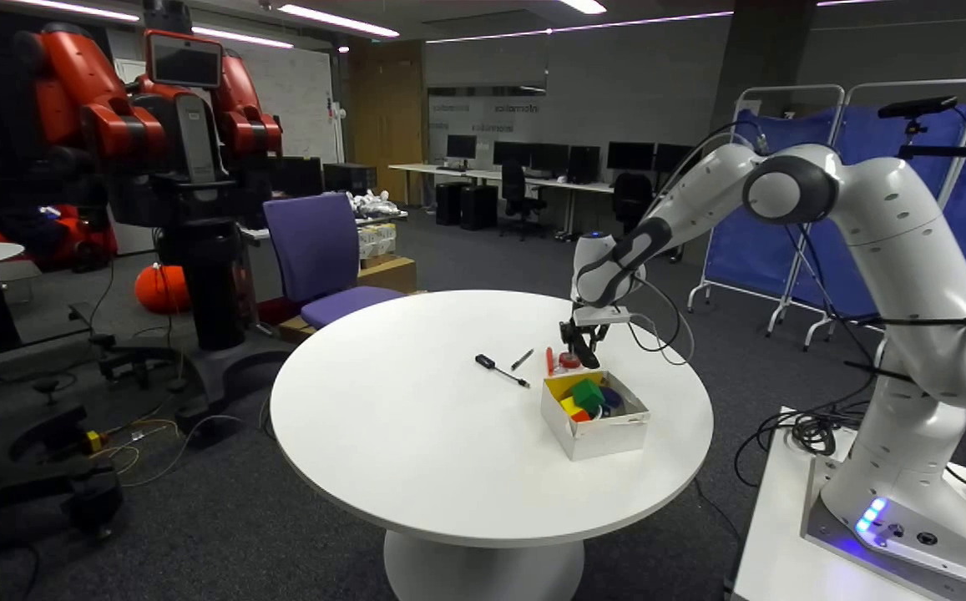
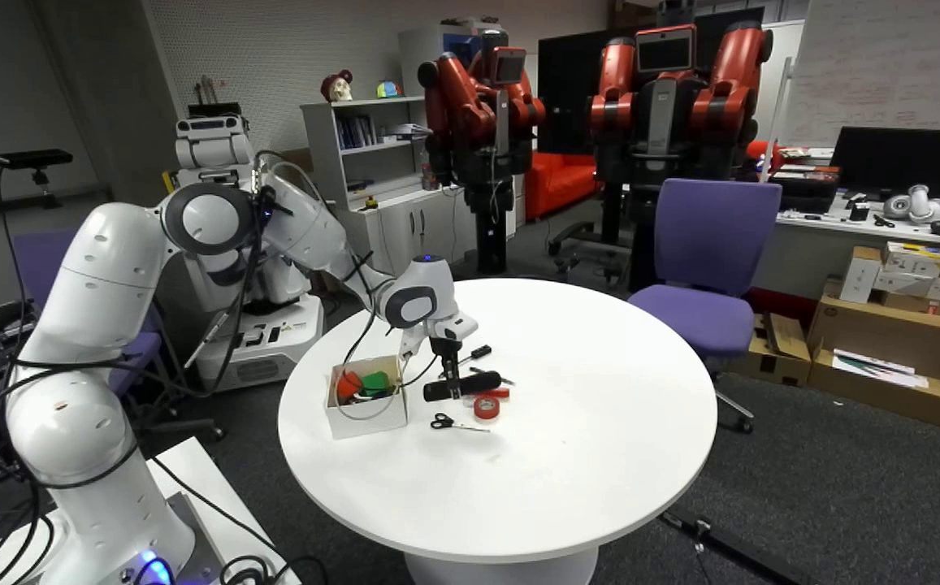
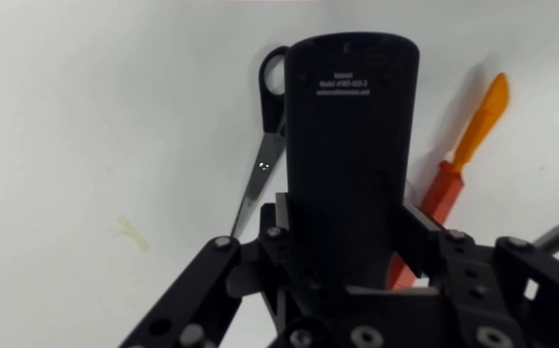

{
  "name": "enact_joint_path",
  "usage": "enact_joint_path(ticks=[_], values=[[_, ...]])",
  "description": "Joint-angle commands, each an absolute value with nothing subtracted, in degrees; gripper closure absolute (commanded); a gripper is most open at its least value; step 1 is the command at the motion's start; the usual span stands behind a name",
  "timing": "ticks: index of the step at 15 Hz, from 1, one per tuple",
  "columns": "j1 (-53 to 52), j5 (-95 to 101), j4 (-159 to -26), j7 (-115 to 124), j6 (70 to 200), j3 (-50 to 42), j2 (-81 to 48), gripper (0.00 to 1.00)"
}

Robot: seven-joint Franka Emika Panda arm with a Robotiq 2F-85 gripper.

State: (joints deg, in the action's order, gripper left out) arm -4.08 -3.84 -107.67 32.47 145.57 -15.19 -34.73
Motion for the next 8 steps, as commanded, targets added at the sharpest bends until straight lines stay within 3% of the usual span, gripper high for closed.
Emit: enact_joint_path(ticks=[1, 8], values=[[-8.1, 0.4, -114.7, 36.3, 144.6, -16.2, -24.1, 0.70], [-11.2, 5.9, -121.4, 43.9, 140.9, -11.0, -14.9, 0.70]])
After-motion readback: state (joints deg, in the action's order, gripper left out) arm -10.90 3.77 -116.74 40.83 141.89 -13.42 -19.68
